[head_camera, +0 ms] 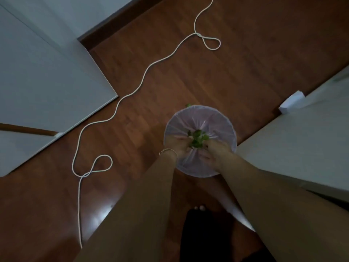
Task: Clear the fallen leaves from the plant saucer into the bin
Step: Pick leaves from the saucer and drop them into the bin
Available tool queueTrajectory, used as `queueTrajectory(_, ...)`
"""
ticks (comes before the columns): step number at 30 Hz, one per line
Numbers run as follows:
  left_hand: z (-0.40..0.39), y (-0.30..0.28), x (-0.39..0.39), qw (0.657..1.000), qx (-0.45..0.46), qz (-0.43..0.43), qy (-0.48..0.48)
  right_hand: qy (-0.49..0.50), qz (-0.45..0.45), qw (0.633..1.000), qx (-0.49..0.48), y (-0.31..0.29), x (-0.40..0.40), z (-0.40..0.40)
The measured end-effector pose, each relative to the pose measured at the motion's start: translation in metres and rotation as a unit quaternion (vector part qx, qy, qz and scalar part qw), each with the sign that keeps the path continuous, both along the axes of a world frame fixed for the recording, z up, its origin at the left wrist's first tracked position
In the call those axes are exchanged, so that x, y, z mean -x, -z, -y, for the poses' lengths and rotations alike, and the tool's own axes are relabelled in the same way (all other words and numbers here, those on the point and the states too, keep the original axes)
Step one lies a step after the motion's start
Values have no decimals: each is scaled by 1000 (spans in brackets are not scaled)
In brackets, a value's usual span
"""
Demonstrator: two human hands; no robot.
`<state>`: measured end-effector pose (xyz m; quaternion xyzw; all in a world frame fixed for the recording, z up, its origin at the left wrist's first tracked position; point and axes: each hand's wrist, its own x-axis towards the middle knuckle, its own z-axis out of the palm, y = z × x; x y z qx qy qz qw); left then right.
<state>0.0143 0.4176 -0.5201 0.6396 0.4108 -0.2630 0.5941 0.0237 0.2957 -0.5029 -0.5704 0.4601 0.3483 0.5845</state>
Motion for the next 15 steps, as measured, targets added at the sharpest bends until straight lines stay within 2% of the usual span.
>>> queueTrajectory(3, -8, -1, 2, 993, -81, 11, 85, -79, 12, 993, 85, 43, 2, 17)
queueTrajectory(6, -14, -1, 8, 985, -140, 45, 92, -126, 17, 983, 130, 16, 1, 18)
queueTrajectory(10, -12, -13, 12, 990, -124, 55, 39, -170, 47, 956, 234, -2, 4, 15)
queueTrajectory(15, 2, -31, 11, 992, -92, 82, 40, -230, 70, 950, 201, -6, 9, 12)
